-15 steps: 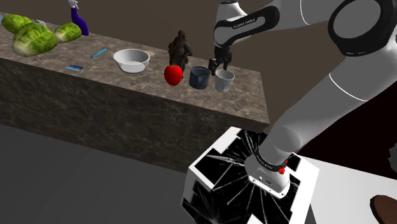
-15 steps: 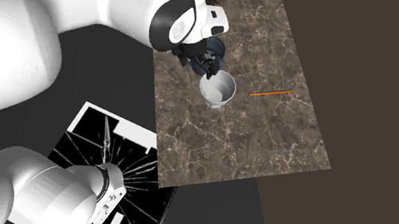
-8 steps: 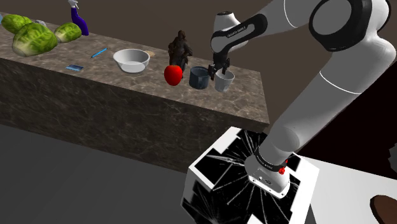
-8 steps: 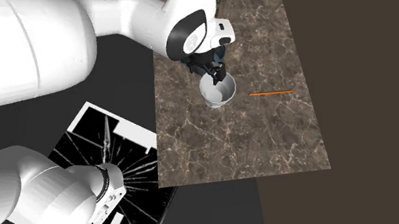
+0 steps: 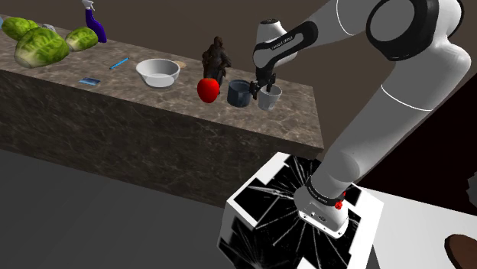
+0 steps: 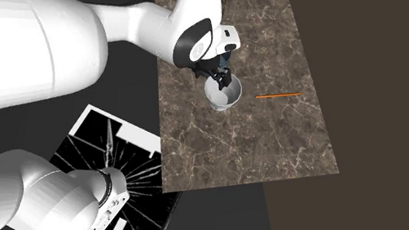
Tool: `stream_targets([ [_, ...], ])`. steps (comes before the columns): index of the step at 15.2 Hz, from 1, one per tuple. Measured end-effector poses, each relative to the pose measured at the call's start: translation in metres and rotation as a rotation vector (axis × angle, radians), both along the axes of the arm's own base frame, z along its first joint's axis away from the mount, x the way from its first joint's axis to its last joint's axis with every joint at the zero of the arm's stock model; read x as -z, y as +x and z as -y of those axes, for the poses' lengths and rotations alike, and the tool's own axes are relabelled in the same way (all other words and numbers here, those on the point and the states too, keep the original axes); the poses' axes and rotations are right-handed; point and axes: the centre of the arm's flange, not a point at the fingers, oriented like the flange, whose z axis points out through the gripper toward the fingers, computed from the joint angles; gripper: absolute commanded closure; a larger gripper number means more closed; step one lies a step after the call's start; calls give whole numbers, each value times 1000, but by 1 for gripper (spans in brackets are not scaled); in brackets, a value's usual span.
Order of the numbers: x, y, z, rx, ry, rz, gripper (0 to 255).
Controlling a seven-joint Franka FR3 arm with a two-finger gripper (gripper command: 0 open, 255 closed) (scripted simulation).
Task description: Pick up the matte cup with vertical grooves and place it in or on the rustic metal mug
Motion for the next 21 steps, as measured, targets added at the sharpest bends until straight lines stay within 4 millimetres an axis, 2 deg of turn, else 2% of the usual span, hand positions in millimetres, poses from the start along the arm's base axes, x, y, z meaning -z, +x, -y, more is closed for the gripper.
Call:
stream_targets([
  [1,0,0,0,0,0,0,0],
  [2,0,0,0,0,0,0,255],
  [12,0,0,0,0,0,0,255],
  [21,-41,-1,1,0,0,0,255],
])
